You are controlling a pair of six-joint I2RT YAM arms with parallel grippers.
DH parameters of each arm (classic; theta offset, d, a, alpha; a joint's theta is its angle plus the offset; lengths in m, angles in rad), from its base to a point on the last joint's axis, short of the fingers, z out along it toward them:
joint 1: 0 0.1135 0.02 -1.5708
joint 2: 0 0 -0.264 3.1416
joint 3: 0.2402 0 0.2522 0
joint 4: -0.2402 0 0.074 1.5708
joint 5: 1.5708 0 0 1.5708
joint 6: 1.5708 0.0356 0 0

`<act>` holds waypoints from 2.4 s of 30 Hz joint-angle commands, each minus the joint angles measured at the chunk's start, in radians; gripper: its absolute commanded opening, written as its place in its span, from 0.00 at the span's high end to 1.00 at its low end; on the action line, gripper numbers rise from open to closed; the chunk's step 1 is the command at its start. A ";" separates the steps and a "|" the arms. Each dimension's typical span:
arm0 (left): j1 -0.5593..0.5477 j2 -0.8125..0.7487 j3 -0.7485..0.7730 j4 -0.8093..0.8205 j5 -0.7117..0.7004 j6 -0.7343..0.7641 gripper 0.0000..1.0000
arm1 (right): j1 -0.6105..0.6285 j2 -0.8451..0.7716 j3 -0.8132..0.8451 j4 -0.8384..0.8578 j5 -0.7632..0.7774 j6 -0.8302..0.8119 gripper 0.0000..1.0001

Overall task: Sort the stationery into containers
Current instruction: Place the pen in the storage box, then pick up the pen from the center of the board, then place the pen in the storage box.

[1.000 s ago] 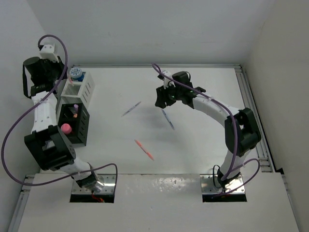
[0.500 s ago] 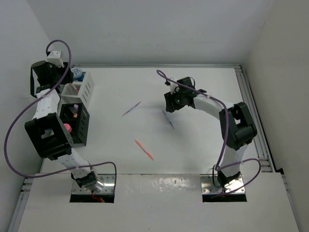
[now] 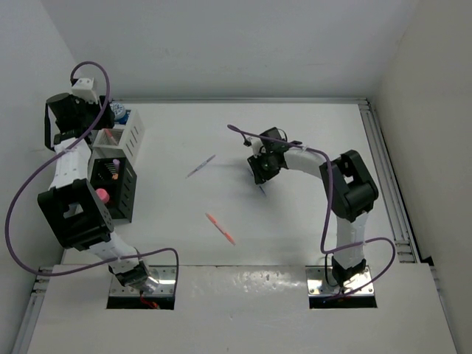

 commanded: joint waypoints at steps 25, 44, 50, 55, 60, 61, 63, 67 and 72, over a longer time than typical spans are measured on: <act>-0.110 -0.295 -0.196 0.256 0.708 -0.396 0.33 | 0.045 -0.211 0.038 0.117 -0.334 0.051 1.00; -0.565 -0.361 -0.297 0.411 0.627 -0.692 0.23 | 0.083 -0.393 0.054 0.461 -0.640 0.507 1.00; -0.563 -0.332 -0.280 0.512 0.610 -0.788 0.30 | 0.106 -0.390 0.066 0.472 -0.662 0.515 1.00; -0.546 -0.307 -0.308 0.615 0.637 -0.910 0.92 | 0.122 -0.373 0.089 0.466 -0.660 0.519 1.00; -0.435 -0.284 -0.274 0.587 0.664 -0.925 1.00 | 0.102 -0.348 0.129 0.427 -0.642 0.533 0.44; -0.372 -0.277 -0.201 0.496 0.677 -0.857 1.00 | 0.094 -0.347 0.136 0.401 -0.631 0.531 0.36; -0.307 -0.255 -0.095 0.321 0.664 -0.705 1.00 | 0.065 -0.347 0.126 0.377 -0.628 0.507 0.33; -0.117 -0.224 0.124 -0.007 0.436 -0.304 1.00 | 0.045 -0.344 0.113 0.183 -0.562 0.360 0.34; 0.032 -0.117 0.270 -0.037 0.239 -0.139 1.00 | 0.092 -0.341 0.040 0.024 -0.412 0.148 0.42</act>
